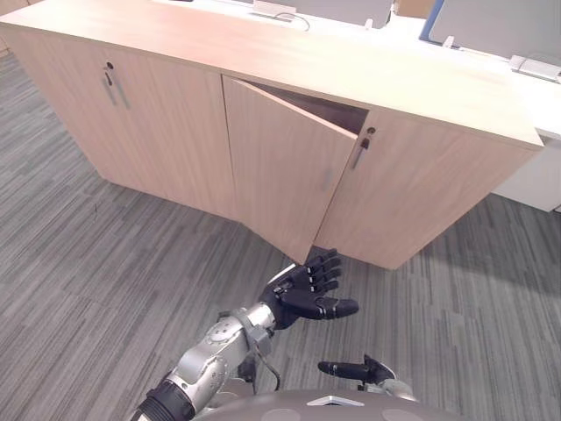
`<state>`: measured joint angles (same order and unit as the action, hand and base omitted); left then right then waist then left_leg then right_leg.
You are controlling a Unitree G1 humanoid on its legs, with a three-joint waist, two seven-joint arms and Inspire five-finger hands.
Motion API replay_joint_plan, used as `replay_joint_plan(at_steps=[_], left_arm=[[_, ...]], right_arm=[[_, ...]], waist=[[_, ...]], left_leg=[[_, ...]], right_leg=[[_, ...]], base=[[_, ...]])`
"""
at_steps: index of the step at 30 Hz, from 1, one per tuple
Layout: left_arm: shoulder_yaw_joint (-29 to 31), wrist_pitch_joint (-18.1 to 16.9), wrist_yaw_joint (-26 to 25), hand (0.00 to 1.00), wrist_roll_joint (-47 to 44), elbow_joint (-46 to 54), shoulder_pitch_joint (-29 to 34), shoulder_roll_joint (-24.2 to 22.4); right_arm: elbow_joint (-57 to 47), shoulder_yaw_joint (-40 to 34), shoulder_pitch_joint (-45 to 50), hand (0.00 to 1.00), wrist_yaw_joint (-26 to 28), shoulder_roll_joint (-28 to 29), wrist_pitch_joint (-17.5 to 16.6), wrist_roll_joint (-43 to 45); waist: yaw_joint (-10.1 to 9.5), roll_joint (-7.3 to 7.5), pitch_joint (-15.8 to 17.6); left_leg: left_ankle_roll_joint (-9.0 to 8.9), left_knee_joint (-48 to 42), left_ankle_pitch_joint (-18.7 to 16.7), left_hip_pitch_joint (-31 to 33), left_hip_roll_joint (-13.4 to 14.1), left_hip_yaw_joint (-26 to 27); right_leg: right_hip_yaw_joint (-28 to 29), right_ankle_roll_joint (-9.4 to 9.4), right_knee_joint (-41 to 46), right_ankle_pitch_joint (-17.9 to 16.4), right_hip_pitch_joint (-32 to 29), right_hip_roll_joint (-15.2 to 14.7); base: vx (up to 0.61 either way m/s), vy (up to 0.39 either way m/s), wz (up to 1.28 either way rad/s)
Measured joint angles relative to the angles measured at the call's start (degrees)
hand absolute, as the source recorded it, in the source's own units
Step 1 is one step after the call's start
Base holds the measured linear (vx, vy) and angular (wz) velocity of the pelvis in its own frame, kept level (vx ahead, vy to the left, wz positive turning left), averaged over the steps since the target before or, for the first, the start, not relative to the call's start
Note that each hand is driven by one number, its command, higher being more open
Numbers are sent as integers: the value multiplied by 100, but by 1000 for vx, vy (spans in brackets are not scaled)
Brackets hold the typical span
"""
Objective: Walk over to the cabinet, pick up the folder, carry it to the office cabinet, place the folder inside the office cabinet, then close the office cabinet door
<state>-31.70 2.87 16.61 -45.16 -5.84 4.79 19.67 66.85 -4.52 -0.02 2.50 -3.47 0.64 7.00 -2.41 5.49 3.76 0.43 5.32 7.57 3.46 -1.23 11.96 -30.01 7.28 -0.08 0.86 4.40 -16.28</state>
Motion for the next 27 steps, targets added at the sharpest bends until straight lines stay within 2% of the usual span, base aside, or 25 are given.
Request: replay_joint_plan(at_steps=[4, 8, 11, 12, 13, 14, 15, 16, 17, 18, 19, 20, 22, 23, 27], left_arm=[[758, -29, -57, 100, -2, -316, 602, -38], [1418, -28, -279, 100, 48, -1011, 1019, -299], [2288, -33, -573, 100, 759, -1657, 1167, -793], [2787, -73, -718, 100, 1067, -1980, 1139, -1050], [3340, -148, -866, 100, 1343, -2341, 1073, -1297], [3621, -191, -976, 100, 1509, -2494, 1062, -1416], [4056, -402, -1291, 100, 1975, -2818, 1061, -1633], [4248, -511, -1451, 100, 2192, -3023, 1045, -1726], [4552, -673, -1780, 100, 2557, -3450, 960, -1877], [4755, -697, -2034, 100, 2579, -3854, 865, -1951], [4832, -698, -2103, 100, 2581, -4040, 843, -1970], [4911, -708, -2251, 100, 2478, -4332, 834, -1958], [5003, -798, -2248, 100, 2259, -4506, 812, -1914], [5092, -809, -2194, 100, 2191, -4610, 810, -1895], [5592, -811, -1990, 100, 2036, -5029, 907, -1893]], right_arm=[[0, 89, 44, 100, -20, -23, -48, 0], [18, 55, 73, 100, -71, -39, -54, 12], [45, -114, 126, 100, -119, -21, -53, 23], [53, -244, 159, 100, -156, 12, -53, 38], [70, -407, 182, 100, -177, 56, -53, 60], [79, -479, 187, 100, -186, 72, -54, 76], [83, -635, 230, 100, -200, 74, -58, 84], [83, -694, 258, 100, -216, 50, -76, 118], [81, -753, 324, 100, -295, -24, -117, 137], [84, -805, 344, 100, -372, -105, -122, 132], [85, -833, 349, 100, -407, -153, -127, 133], [72, -901, 327, 100, -463, -243, -148, 122], [52, -992, 270, 100, -467, -217, -148, 116], [68, -1054, 285, 100, -448, -184, -134, 91], [-32, -1203, 414, 100, -406, -11, -118, 21]], waist=[[104, -81, -68], [103, -145, -92], [84, -136, -124], [76, -116, -126], [74, -77, -104], [70, -74, -94], [45, -128, -86], [-1, -176, -84], [-72, -242, -82], [-173, -394, -60], [-213, -450, -60], [-228, -523, -13], [-247, -431, 162], [-258, -425, 209], [-316, -264, 143]], left_leg=[[-85, 0, -56, -117, 146, 62], [-206, -2, -144, -282, 261, 176], [-318, -31, -227, -358, 366, 196], [-364, -136, -292, -336, 424, 193], [-328, -652, -529, -144, 520, 185], [-320, -998, -698, -31, 599, 189], [-294, -1753, -1096, 183, 740, 85], [-291, -2149, -1280, 307, 807, -116], [-330, -2716, -1563, 503, 811, -817], [-497, -2958, -1815, 532, 715, -1735], [-583, -2980, -1953, 500, 647, -2128], [-617, -2973, -2070, 377, 382, -2750], [-632, -3012, -2113, 334, 132, -3201], [-621, -2978, -2239, 303, 110, -3228], [-558, -2561, -2268, -7, 78, -2806]], right_leg=[[78, 75, -5, -56, 86, 131], [229, 89, -54, -86, 199, 246], [247, 44, -103, -125, 279, 362], [251, 17, -101, -147, 296, 403], [267, -5, -96, -157, 320, 433], [299, -10, -94, -159, 355, 443], [378, -35, -81, -171, 416, 530], [411, -58, -76, -184, 444, 585], [584, -96, -50, -207, 455, 682], [777, -115, 31, -219, 413, 748], [885, -114, 76, -223, 359, 756], [1156, -94, 219, -239, 190, 720], [1347, -76, 313, -228, 62, 596], [1479, -64, 297, -218, 17, 585], [1925, -11, 152, -106, -31, 423]], base=[[68, -78, -12], [108, -68, -20], [102, -68, -6], [78, -76, -7], [69, -81, -10], [60, -66, -25], [36, -34, -32], [31, -18, -49], [18, 46, -63], [18, 124, -70], [19, 190, -84], [7, 174, -63], [-36, 170, -49], [-98, 198, -58], [-56, 101, -51]])
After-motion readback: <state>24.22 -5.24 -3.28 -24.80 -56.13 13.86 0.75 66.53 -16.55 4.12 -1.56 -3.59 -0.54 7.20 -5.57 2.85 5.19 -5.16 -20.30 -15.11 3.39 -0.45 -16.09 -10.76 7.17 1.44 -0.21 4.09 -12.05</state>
